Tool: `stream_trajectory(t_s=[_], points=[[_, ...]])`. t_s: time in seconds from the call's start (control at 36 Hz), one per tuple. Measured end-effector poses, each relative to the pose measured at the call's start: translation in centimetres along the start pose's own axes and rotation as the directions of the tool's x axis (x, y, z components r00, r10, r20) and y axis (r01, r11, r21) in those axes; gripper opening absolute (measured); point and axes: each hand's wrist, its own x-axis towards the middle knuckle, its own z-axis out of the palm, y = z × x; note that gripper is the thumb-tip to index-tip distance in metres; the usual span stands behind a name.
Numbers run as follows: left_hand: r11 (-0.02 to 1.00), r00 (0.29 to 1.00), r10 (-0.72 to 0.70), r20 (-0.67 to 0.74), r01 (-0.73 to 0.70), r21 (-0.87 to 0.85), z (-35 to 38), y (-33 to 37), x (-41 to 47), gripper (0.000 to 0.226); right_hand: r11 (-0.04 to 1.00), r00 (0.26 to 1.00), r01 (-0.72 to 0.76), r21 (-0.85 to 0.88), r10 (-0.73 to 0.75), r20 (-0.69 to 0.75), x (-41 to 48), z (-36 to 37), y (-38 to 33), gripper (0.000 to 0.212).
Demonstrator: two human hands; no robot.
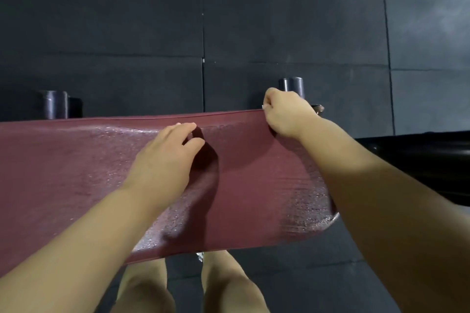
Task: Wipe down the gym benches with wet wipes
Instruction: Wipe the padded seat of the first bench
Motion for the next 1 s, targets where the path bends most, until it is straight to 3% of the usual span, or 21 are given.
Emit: stream_trajectory(t_s=[0.11, 0.42, 0.58, 0.78, 0.86, 1.0], points=[[1.0, 0.999, -0.025, 0.025, 0.025, 0.006, -1.0, -3.1, -1.4, 0.058, 0.999, 0.999, 0.031, -0.024, -0.03, 0.03, -0.3, 0.8, -3.6, 0.025], [0.997, 0.993, -0.081, 0.087, 0.082, -0.012, -3.3, -11.7, -3.7, 0.055, 0.978, 0.979, 0.152, 0.14, -0.169, 0.116, 0.6, 4.5, -17.3, 0.026], [0.989, 0.978, -0.141, 0.153, 0.145, -0.021, -4.9, -15.2, -4.2, 0.063, 0.959, 0.954, 0.263, -0.103, -0.243, 0.174, 0.9, 5.6, -18.5, 0.048], [0.969, 0.949, -0.219, 0.226, 0.239, -0.068, -4.7, -15.8, -4.7, 0.076, 0.931, 0.979, 0.184, -0.315, -0.144, 0.148, -0.2, 5.0, -15.2, 0.081], [0.96, 0.945, -0.245, 0.218, 0.267, -0.079, -4.5, -15.6, -5.0, 0.077, 0.924, 0.979, 0.188, -0.333, -0.147, 0.143, -0.6, 5.1, -15.4, 0.085], [0.931, 0.931, -0.312, 0.191, 0.34, -0.135, -4.5, -16.2, -6.7, 0.076, 0.915, 0.957, 0.243, -0.322, -0.172, 0.232, 0.0, 5.3, -18.2, 0.075]])
